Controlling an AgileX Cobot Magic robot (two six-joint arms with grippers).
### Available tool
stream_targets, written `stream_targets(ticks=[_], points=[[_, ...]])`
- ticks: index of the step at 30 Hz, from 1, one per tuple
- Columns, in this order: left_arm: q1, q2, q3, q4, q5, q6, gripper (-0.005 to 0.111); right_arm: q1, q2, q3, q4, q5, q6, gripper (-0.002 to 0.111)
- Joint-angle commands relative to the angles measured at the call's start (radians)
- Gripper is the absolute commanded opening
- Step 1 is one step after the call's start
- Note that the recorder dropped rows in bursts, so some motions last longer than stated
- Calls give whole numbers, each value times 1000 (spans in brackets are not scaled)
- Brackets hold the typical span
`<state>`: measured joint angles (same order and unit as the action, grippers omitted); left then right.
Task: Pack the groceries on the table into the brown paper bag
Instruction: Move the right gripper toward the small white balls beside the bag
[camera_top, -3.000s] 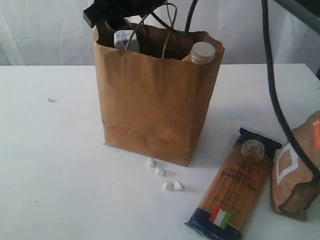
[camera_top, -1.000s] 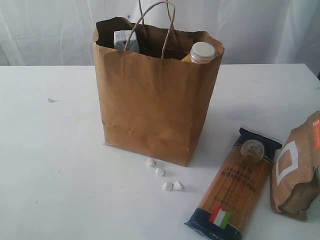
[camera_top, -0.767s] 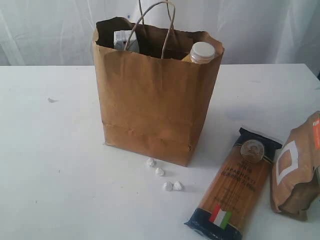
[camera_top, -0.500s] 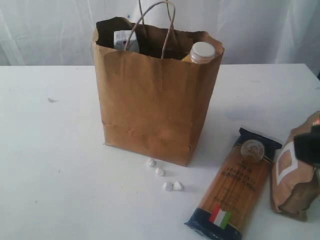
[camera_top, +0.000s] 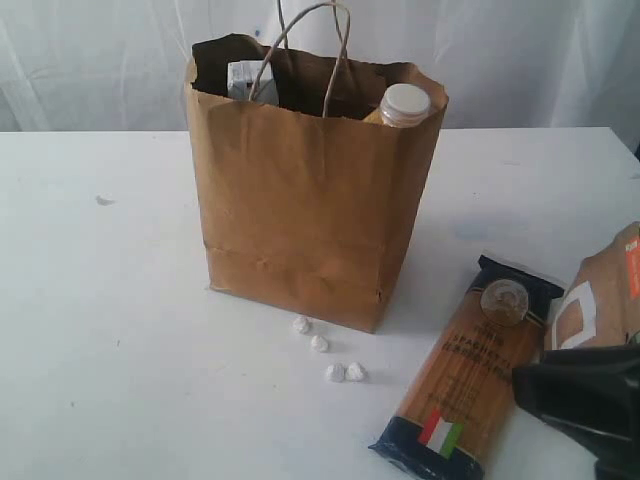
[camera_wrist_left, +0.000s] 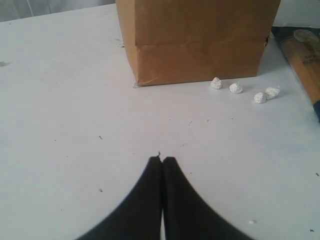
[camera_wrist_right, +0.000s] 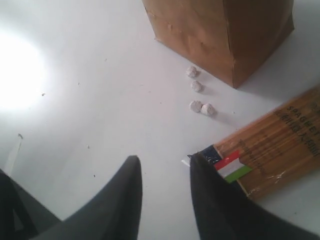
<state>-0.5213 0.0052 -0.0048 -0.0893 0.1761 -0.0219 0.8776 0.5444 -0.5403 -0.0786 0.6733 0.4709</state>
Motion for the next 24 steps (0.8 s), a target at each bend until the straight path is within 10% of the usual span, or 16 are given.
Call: stream_targets(ticks=[1, 24], points=[[1, -5, 5, -6, -1, 0, 0, 2, -4, 40, 2, -69, 5, 31], [1, -5, 5, -6, -1, 0, 0, 2, -4, 146, -117, -436, -442, 31]])
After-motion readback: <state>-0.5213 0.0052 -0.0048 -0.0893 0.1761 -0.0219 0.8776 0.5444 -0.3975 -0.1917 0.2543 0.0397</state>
